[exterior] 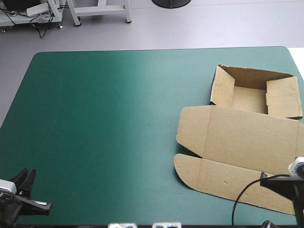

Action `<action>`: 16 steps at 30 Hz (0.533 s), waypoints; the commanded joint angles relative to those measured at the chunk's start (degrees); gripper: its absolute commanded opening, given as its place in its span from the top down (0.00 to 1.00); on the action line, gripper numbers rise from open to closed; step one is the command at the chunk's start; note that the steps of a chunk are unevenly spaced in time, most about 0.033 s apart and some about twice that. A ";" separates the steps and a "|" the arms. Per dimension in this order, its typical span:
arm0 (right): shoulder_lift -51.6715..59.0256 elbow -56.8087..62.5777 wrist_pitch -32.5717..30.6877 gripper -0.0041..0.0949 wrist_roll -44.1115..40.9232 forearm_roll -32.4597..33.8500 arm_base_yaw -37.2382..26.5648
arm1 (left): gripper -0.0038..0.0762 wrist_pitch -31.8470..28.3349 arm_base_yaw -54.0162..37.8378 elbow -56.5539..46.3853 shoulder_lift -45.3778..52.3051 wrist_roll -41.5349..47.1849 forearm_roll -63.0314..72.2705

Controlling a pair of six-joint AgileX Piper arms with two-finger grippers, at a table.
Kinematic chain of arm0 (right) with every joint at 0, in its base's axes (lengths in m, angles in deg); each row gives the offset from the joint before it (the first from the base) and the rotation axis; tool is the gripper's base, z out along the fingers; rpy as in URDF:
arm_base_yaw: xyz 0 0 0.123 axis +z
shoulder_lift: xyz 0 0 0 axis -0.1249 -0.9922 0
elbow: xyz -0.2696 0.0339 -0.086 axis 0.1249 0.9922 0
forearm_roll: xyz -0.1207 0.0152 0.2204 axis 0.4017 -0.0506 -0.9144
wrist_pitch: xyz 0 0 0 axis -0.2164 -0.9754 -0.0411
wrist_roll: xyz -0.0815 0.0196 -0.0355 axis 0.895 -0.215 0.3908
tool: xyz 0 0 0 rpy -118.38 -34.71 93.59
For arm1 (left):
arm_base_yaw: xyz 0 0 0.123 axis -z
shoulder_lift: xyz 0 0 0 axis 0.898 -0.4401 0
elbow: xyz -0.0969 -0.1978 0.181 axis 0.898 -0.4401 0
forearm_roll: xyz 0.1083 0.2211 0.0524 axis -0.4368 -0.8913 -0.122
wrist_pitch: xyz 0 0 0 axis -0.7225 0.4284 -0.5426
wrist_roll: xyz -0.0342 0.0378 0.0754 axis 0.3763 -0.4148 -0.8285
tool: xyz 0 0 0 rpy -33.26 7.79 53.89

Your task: Fold the box

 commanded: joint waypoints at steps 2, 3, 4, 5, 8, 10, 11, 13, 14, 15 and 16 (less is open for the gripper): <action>3.56 9.20 5.63 0.96 -0.58 -2.34 2.96 | 0.81 -1.23 0.07 0.62 -1.08 0.09 -0.45; 4.15 10.33 6.31 0.96 -0.30 -3.67 4.39 | 0.81 -1.23 0.07 0.44 -0.96 0.09 -0.34; 4.31 11.24 6.62 0.96 0.69 -5.04 6.40 | 0.81 -1.76 0.07 -0.13 -0.70 0.09 -0.23; 4.31 11.69 6.48 0.96 2.17 -6.01 8.52 | 0.81 -2.29 0.07 -0.97 -0.28 0.09 0.18; 4.31 12.23 7.48 0.96 3.14 -6.26 15.26 | 0.81 -3.46 0.07 -3.66 0.86 0.09 2.50; 4.31 12.22 8.06 0.96 5.07 -6.26 20.25 | 0.81 -3.46 0.07 -5.63 1.84 0.00 4.54; 4.31 12.22 8.15 0.96 5.75 -5.57 22.59 | 0.81 -3.46 0.07 -6.70 2.51 -0.22 5.50; 4.31 12.22 8.43 0.96 5.88 -4.47 26.10 | 0.81 -3.46 0.07 -8.31 4.23 -1.49 6.88; 4.31 12.22 8.71 0.96 5.88 -3.92 27.68 | 0.81 -3.46 0.07 -8.98 5.22 -1.61 7.07; 4.31 12.22 9.23 0.96 5.88 -3.77 28.93 | 0.82 -3.58 0.07 -9.12 6.08 -1.61 7.21; 4.31 12.26 9.69 0.96 5.39 -3.77 29.69 | 0.82 -3.74 0.07 -9.01 6.75 -1.61 7.33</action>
